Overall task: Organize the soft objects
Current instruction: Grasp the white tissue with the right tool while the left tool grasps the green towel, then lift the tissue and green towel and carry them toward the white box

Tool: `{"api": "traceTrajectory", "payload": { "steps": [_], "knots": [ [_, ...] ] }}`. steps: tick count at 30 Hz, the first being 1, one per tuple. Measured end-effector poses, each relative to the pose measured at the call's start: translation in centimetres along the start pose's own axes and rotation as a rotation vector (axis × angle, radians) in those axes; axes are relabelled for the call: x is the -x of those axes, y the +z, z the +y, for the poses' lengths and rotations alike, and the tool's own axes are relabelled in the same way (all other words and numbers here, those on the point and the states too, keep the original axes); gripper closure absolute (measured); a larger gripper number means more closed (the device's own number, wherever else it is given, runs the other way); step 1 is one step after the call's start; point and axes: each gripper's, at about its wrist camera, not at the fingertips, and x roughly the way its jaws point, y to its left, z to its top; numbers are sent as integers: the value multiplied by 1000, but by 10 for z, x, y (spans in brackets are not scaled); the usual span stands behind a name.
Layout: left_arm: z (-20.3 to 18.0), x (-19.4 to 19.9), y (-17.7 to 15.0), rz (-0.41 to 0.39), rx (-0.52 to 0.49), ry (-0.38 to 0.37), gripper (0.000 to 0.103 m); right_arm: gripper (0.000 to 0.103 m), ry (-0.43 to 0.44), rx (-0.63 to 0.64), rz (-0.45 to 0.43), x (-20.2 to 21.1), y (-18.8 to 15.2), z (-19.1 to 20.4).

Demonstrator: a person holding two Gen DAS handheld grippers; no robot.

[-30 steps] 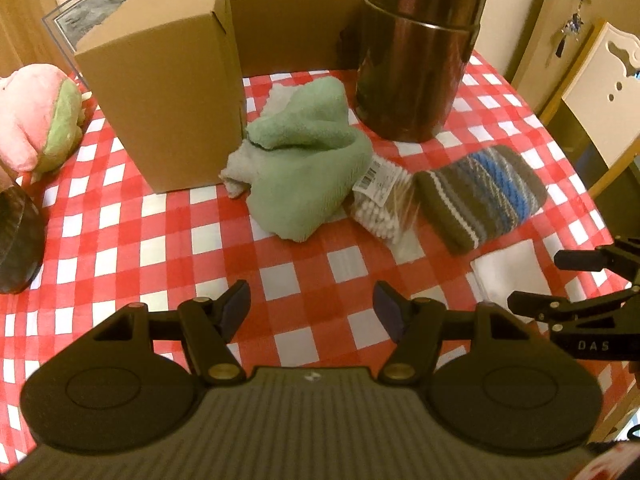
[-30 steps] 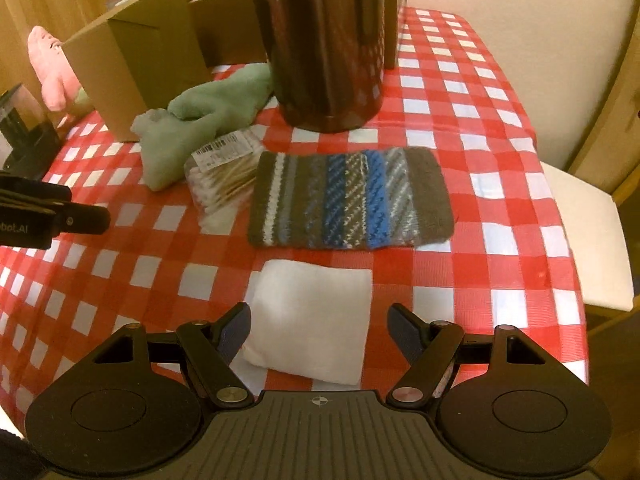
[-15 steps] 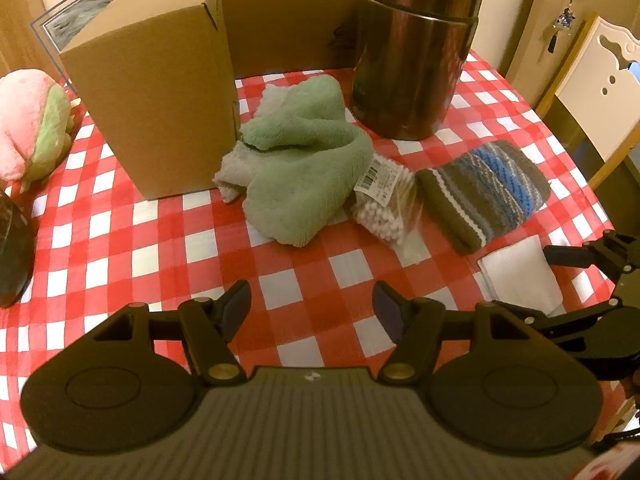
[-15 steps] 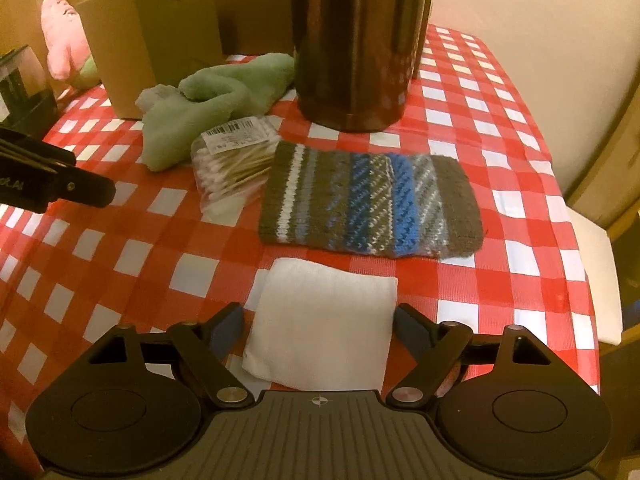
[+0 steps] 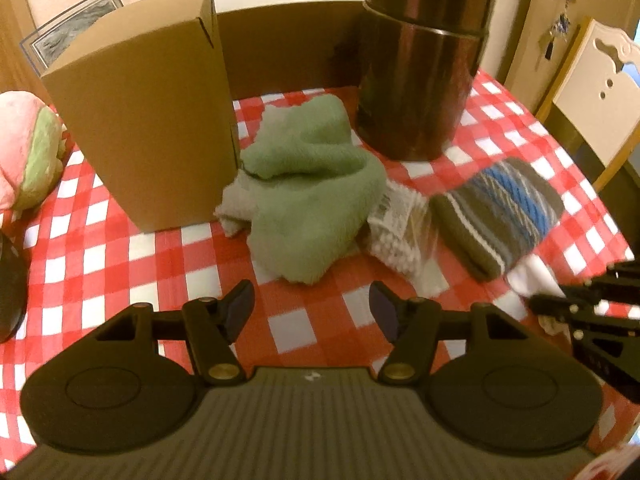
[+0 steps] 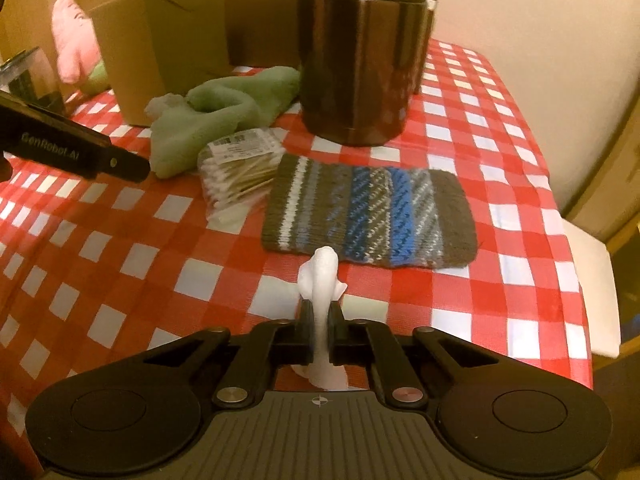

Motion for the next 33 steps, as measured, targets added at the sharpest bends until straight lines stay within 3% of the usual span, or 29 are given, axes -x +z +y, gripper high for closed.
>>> {"api": "traceTrajectory", "payload": {
  "steps": [7, 15, 16, 17, 20, 22, 26, 33],
  "knots": [
    [7, -14, 16, -42, 38, -28, 41, 97, -62, -126, 23, 3, 1, -23],
    [0, -47, 21, -57, -86, -3, 41, 97, -130, -272, 41, 16, -9, -44],
    [1, -50, 21, -56, -90, -2, 48, 97, -139, -282, 42, 19, -11, -45],
    [1, -54, 21, -54, -92, 1, 63, 97, -147, -294, 42, 21, -12, -45],
    [6, -60, 20, -49, -72, -16, 87, 97, -175, -323, 31, 32, -17, -46],
    [11, -58, 19, -55, -45, -38, 91, 97, -186, -335, 15, 40, -20, -44],
    [18, -40, 11, -80, -35, 3, 94, 97, -178, -344, -14, 49, -24, -47],
    [26, 32, -13, -146, 57, 82, 95, 97, -72, -292, -67, 54, -15, -64]
  ]
}}
